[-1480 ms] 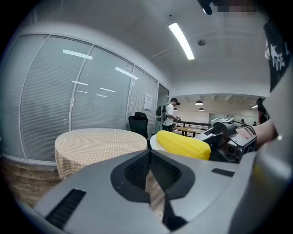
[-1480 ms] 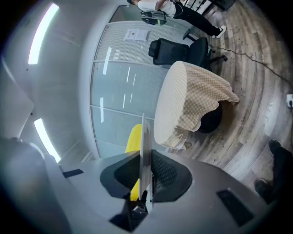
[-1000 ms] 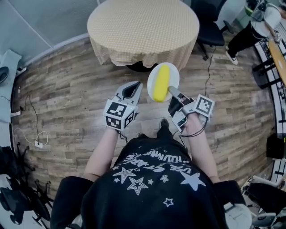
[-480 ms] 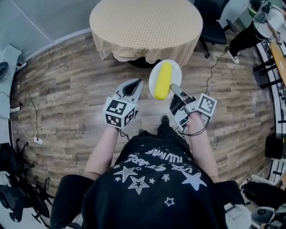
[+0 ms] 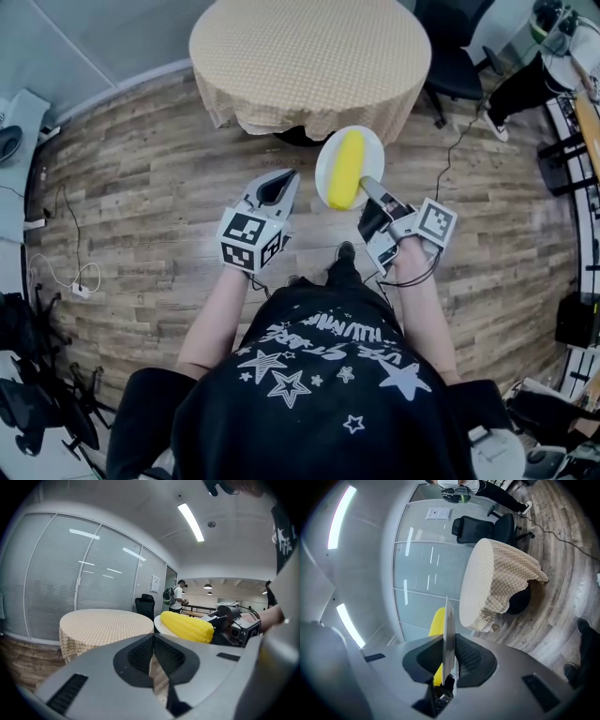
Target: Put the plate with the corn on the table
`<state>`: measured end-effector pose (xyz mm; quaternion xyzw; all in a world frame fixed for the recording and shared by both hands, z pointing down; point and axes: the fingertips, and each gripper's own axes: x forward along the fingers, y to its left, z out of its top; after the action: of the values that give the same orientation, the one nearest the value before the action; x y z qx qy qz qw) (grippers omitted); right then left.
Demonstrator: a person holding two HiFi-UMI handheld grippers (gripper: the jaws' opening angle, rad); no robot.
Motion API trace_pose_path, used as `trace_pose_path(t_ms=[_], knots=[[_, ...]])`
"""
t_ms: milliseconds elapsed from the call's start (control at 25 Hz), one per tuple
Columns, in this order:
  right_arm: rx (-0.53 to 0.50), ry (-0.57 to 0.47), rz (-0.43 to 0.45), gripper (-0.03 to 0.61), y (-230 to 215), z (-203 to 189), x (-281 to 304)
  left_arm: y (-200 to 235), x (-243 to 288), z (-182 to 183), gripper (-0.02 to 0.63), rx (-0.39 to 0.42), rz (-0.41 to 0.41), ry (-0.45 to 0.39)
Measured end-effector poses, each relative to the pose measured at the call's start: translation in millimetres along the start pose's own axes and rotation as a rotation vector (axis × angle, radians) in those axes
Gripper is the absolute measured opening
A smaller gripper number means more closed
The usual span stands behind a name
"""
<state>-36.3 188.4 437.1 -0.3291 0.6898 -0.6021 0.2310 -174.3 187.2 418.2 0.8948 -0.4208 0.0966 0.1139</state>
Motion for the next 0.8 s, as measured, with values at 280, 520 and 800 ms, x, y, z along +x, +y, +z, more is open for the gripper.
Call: trace_pose_path(t_ms=[280, 520, 800], knots=[[0.008, 0.027, 0.018, 0.061, -9, 60, 13, -1, 55, 14, 0.009, -0.001, 0.035, 0.022], [-0.008, 0.050, 0.029, 0.061, -16, 67, 15, -4, 64, 16, 0.008, 0.006, 0.054, 0.005], [-0.030, 0.076, 0.044, 0.061, -27, 70, 17, -5, 72, 12, 0.009, 0.004, 0.076, -0.017]])
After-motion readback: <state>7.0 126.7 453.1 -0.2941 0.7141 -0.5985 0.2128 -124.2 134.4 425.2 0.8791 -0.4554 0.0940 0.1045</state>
